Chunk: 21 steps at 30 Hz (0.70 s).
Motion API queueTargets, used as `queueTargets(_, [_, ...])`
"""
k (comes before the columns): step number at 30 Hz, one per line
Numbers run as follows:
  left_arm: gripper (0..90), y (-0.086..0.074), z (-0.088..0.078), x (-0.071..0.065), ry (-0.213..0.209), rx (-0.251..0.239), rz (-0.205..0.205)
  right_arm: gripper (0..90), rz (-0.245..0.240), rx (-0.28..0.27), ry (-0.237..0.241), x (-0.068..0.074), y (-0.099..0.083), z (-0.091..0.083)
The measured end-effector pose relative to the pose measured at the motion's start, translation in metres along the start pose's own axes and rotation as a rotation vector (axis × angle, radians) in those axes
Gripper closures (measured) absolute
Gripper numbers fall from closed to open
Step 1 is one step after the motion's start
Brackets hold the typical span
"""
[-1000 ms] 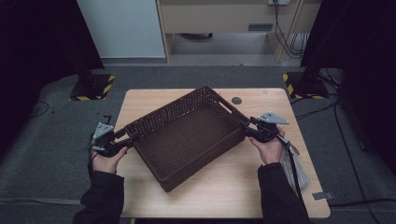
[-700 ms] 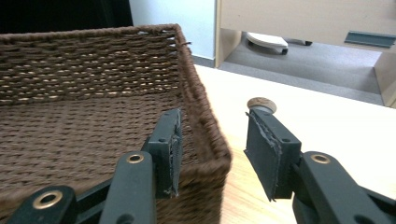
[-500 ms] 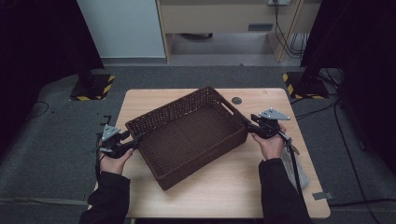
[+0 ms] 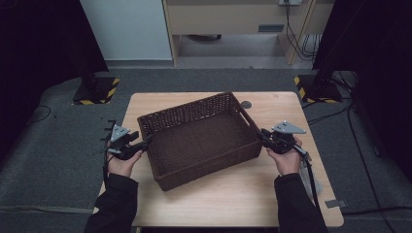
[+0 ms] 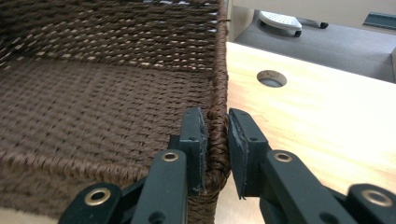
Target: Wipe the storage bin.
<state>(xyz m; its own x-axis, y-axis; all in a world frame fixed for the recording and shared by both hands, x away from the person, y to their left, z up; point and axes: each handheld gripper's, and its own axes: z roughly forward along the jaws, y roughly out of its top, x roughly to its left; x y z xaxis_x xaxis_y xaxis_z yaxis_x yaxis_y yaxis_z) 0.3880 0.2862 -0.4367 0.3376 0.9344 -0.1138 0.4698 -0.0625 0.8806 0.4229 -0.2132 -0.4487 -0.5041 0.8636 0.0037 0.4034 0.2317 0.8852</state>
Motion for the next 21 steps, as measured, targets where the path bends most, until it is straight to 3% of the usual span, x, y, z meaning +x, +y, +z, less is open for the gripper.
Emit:
queueTargets(4, [37.8, -0.006, -0.013, -0.009, -0.037, -0.014, 0.004, 76.6, -0.012, 0.002, 0.002, 0.007, -0.005, -0.012])
queueTargets(8, [39.6, -0.016, -0.019, -0.016, -0.052, 0.019, 0.01, 75.9, -0.004, -0.009, 0.002, 0.014, -0.01, -0.021])
queueTargets(12, [43.5, -0.025, -0.015, -0.018, -0.064, 0.048, 0.002, 75.1, 0.006, -0.004, -0.001, 0.015, -0.009, -0.026])
queueTargets(15, [47.0, -0.026, -0.008, -0.019, -0.064, 0.063, 0.011, 69.4, 0.01, -0.039, -0.005, 0.01, -0.006, -0.023])
queueTargets(21, [52.0, -0.023, 0.001, -0.015, -0.07, 0.054, 0.002, 71.5, 0.023, -0.038, 0.01, 0.006, -0.008, -0.011])
